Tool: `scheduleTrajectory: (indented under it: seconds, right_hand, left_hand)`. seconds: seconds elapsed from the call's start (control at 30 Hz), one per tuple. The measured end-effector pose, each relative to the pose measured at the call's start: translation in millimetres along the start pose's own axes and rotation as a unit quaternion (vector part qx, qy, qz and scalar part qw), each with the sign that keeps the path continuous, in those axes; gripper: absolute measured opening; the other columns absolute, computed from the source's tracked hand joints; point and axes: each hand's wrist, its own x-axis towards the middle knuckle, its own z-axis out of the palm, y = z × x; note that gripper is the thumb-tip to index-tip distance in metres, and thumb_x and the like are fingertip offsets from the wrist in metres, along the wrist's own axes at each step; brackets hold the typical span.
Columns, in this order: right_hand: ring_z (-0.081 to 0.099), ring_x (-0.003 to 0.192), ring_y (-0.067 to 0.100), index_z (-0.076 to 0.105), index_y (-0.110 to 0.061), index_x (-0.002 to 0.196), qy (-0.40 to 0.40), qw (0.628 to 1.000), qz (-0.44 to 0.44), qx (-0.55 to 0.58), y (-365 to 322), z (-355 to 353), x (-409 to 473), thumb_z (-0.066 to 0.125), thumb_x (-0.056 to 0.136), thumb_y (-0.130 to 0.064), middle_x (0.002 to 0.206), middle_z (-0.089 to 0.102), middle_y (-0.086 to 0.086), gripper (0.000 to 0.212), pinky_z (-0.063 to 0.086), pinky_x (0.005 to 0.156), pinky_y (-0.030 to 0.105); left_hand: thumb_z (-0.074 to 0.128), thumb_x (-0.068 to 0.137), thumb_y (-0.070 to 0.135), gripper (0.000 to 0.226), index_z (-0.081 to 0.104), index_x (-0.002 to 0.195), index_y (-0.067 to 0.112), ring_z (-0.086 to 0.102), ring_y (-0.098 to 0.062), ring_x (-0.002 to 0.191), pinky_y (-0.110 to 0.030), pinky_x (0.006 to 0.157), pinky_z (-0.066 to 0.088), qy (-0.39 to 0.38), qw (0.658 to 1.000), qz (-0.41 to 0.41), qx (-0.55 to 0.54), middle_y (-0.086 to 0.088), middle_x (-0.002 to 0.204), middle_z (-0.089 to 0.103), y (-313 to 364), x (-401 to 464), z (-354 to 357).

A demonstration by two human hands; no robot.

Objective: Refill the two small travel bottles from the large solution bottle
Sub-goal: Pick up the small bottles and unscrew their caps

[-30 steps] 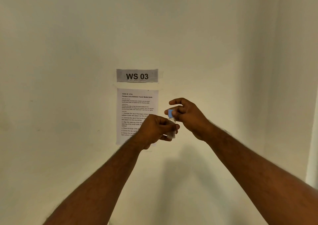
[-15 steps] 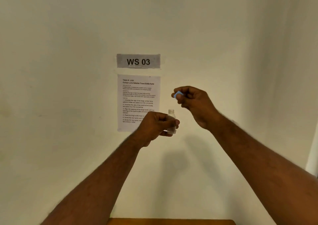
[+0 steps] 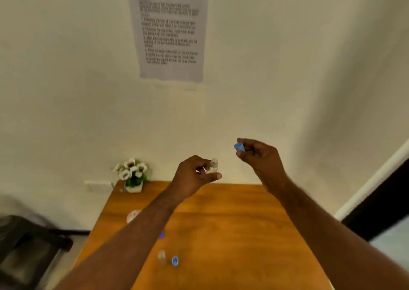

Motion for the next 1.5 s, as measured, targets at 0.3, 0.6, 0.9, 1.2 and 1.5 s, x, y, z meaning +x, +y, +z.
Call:
scheduleTrajectory:
  seconds: [0.3,0.6,0.9,1.2,1.5]
  right_hand:
    - [0.069,0.083,0.004,0.065,-0.022,0.096,-0.068,0.963,0.175,-0.194,182,33,-91,0.078,0.074,-0.005,0.091,0.073,-0.007,0.031,0.058,0.071,0.031]
    - [0.070,0.095,0.018,0.072,-0.016,0.114,-0.145,0.925,0.230,-0.266,281,64,-149,0.070,0.083,-0.008,0.108,0.074,0.002,0.032,0.056,0.083,0.032]
    - [0.062,0.095,0.025,0.069,-0.012,0.108,-0.170,0.896,0.201,-0.357,319,78,-152,0.064,0.085,-0.013,0.109,0.063,0.007,0.023,0.049,0.079,0.032]
    - [0.047,0.122,0.027,0.052,-0.016,0.137,-0.241,0.867,0.217,-0.378,296,75,-144,0.060,0.074,-0.005,0.133,0.050,0.006,0.065,0.047,0.099,0.037]
    - [0.055,0.119,0.025,0.060,-0.016,0.129,-0.155,0.924,0.132,-0.323,240,103,-88,0.061,0.070,0.004,0.128,0.057,0.003,0.063,0.051,0.096,0.044]
  left_hand:
    - [0.092,0.068,0.020,0.036,0.076,0.098,0.009,0.066,-0.027,0.087,-0.039,0.078,0.055,-0.084,0.980,-0.161,0.085,-0.010,0.099,0.069,-132,-79,81]
    - [0.088,0.071,0.015,0.039,0.074,0.107,0.012,0.066,-0.019,0.093,-0.026,0.082,0.052,-0.121,0.961,-0.220,0.119,-0.004,0.107,0.066,-196,-130,123]
    - [0.081,0.073,0.015,0.030,0.072,0.102,0.015,0.062,-0.019,0.092,-0.037,0.083,0.054,-0.099,0.962,-0.211,0.143,-0.001,0.101,0.064,-228,-139,141]
    - [0.087,0.069,0.036,0.078,0.054,0.137,0.019,0.047,-0.019,0.124,-0.030,0.104,0.042,-0.137,0.957,-0.186,0.173,-0.002,0.134,0.053,-221,-132,128]
    - [0.080,0.066,0.061,0.088,0.049,0.142,0.030,0.040,-0.010,0.131,-0.026,0.106,0.037,-0.065,0.978,-0.091,0.177,0.008,0.140,0.050,-183,-128,58]
